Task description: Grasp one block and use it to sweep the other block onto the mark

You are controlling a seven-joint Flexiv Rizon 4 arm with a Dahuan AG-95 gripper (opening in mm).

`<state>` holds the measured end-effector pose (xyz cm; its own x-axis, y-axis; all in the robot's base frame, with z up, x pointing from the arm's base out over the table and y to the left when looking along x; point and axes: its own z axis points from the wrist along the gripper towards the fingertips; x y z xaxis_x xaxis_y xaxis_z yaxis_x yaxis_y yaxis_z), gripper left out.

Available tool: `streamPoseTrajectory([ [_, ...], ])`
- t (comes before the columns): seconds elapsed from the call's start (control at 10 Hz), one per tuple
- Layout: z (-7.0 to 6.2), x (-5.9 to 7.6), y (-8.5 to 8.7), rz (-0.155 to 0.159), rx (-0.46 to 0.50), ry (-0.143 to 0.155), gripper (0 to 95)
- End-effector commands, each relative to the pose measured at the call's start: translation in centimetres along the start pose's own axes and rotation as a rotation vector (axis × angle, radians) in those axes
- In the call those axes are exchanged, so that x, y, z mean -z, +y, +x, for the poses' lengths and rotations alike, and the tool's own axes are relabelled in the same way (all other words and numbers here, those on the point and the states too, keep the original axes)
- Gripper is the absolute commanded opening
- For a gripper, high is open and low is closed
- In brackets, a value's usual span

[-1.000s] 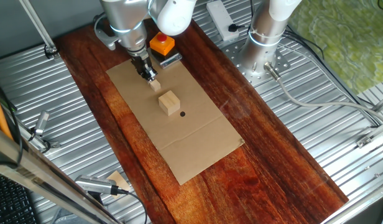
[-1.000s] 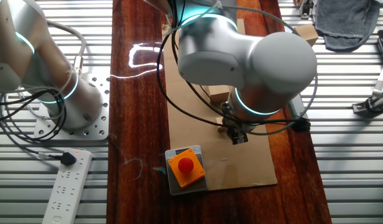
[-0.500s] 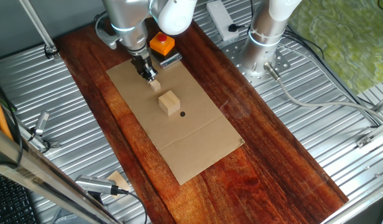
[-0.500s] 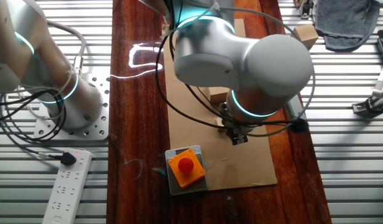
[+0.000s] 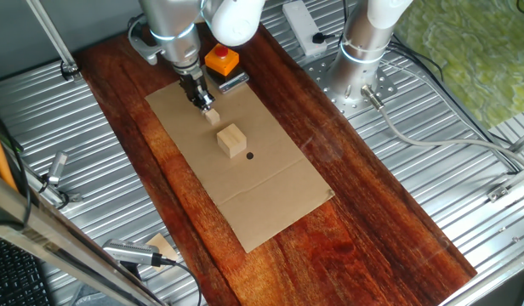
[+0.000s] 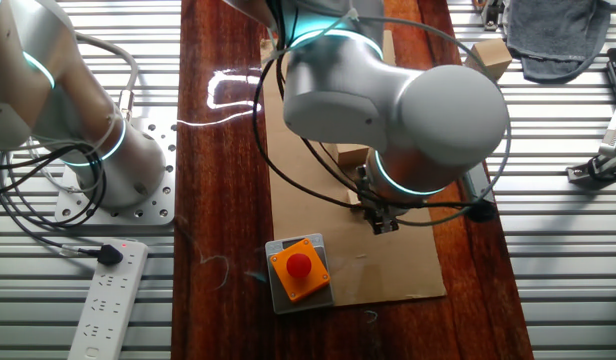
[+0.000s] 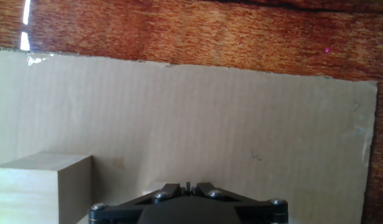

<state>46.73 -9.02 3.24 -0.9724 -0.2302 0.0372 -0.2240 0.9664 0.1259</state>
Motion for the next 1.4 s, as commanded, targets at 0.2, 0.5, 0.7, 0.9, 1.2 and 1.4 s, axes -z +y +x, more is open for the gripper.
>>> streamPoseTrajectory([
  [0.2,0.1,0.1,0.0,-0.002,-0.001,-0.001,0.0],
  [0.5,0.3,-0.1,0.3,-0.006,-0.018,-0.005,0.0],
  [0.7,0.6,-0.5,0.7,-0.007,-0.027,-0.014,0.0],
  [0.9,0.9,-0.7,1.2,-0.011,-0.039,-0.013,0.0],
  [1.2,1.4,-1.2,2.0,-0.015,-0.062,-0.017,0.0],
  [1.4,1.6,-1.6,2.5,-0.015,-0.080,-0.017,0.0],
])
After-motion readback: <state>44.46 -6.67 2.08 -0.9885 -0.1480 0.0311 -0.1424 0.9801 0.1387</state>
